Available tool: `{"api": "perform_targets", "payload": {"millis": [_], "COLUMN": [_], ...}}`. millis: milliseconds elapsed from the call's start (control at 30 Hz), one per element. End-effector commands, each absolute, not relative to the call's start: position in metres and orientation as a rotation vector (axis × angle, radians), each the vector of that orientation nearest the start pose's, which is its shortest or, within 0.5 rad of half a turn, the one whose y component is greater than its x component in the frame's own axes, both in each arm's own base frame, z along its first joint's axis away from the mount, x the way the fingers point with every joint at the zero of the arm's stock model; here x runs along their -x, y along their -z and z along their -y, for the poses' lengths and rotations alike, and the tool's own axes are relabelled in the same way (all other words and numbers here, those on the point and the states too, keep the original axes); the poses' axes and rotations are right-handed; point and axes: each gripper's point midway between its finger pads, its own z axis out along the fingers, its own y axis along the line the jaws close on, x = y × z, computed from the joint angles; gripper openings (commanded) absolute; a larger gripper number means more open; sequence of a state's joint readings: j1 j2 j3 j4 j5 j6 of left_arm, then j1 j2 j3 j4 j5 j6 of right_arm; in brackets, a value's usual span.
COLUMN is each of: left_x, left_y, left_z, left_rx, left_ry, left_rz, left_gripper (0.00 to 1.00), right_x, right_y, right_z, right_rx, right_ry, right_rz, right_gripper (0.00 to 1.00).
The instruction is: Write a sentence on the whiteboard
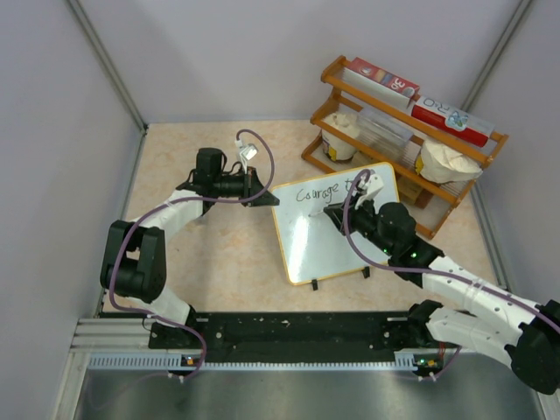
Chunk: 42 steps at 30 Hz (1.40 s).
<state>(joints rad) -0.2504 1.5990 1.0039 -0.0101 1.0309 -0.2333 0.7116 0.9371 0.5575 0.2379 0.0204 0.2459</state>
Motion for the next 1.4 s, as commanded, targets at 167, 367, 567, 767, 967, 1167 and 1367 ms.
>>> {"api": "perform_targets", "payload": {"millis": [167, 367, 567, 767, 967, 1167, 1367], "left_x": [-0.311, -0.311, -0.311, -0.311, -0.311, -0.311, -0.31], "left_y": [-0.124, -0.124, -0.123, -0.122, -0.121, -0.122, -0.122], "left_z": [0.246, 0.246, 0.246, 0.246, 0.246, 0.247, 0.247], "left_rx": [-0.772, -0.773, -0.771, -0.77, -0.768, -0.771, -0.773], "left_ry": [1.245, 1.245, 1.244, 1.245, 1.253, 1.253, 1.253], "left_rz": [-2.088, -2.087, -2.091, -2.094, -2.094, -2.091, -2.09], "left_gripper": [0.0, 0.0, 0.0, 0.0, 0.0, 0.0, 0.0], "right_x": [-0.259, -0.252, -0.246, -0.241, -0.236, -0.232, -0.237], "right_y": [-0.228, -0.224, -0.218, -0.212, -0.214, -0.226, -0.248], "right_z": [-0.241, -0.241, -0.241, -0.242, -0.243, -0.248, -0.251], "right_rx": [0.423, 0.448, 0.466, 0.493, 0.516, 0.537, 0.498], "right_ry": [-0.704, -0.724, -0.737, -0.749, -0.767, -0.812, -0.832], "right_rz": [-1.704, -1.719, -1.733, -1.75, -1.741, -1.692, -1.629], "right_gripper": [0.0, 0.0, 0.0, 0.0, 0.0, 0.0, 0.0]}}
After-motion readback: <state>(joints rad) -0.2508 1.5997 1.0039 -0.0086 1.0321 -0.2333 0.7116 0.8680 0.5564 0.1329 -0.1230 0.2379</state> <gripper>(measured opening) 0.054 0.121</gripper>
